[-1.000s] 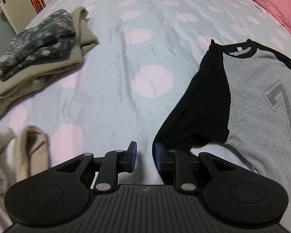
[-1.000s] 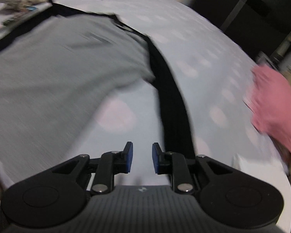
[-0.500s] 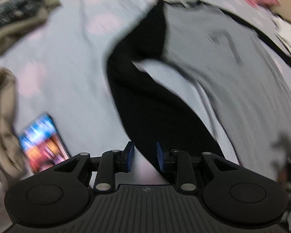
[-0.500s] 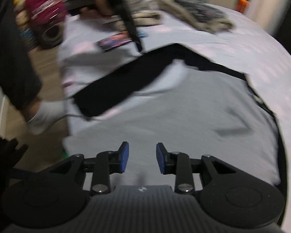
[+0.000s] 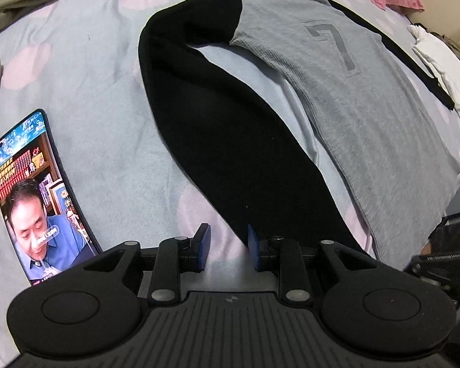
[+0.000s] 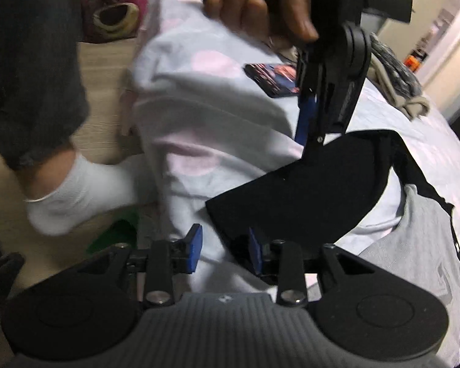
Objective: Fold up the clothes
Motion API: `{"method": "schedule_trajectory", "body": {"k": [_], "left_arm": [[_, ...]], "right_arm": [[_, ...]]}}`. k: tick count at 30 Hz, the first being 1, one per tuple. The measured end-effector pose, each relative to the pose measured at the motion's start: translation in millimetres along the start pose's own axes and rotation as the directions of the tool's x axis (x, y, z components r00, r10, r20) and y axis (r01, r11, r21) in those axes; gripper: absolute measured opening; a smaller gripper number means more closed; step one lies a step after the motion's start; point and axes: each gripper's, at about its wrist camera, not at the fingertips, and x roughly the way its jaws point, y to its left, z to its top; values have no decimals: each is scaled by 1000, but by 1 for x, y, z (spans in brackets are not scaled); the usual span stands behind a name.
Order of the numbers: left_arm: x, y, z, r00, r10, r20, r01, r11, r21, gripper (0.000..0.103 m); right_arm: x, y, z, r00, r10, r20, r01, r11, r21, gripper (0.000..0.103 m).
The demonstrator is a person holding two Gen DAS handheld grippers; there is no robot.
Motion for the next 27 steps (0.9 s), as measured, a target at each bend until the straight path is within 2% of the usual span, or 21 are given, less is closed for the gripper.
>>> {"method": "schedule_trajectory", "body": {"k": [2, 4, 6, 8, 15, 17, 21, 24, 26, 27], "left_arm": [[1, 0, -1, 1000, 3, 6, -3, 1000, 4, 23], [2, 1, -2, 1000, 2, 11, -2, 1000, -3, 23], [3, 2, -2, 1000, -3, 17, 3, 1000, -16, 23], [2, 5, -2, 1000, -17, 23, 18, 999, -44, 23], [0, 14, 2, 997, -60, 41, 65, 990, -127, 23], [1, 15, 2, 997, -68, 41, 73, 987, -143, 23], [0, 16, 2, 997, -64, 47, 71, 985, -157, 23], [-6, 21, 2, 996, -67, 60, 76, 983, -166, 22], [-11, 24, 2, 996, -64, 67, 74, 984, -164, 2], [-15, 25, 4, 997, -39, 70, 49, 989, -143, 2]], "right_arm": [[6, 1, 1, 1000, -23, 1, 23, 1000, 3, 36], [8, 1, 4, 1000, -24, -8, 24, 1000, 19, 31], [6, -1, 9, 999, -27, -17, 28, 998, 50, 12], [3, -4, 14, 999, -33, -18, 35, 994, 102, 7], [-13, -8, 31, 999, -35, 11, 31, 967, 253, 6], [-20, -8, 37, 999, -26, 38, 14, 957, 288, 6], [-32, 0, 51, 992, 47, 116, -83, 942, 325, 6], [-37, 8, 61, 988, 56, 141, -98, 944, 316, 6], [-39, 9, 65, 987, 57, 149, -103, 940, 325, 6], [-39, 9, 66, 987, 57, 151, -105, 937, 332, 6]]}}
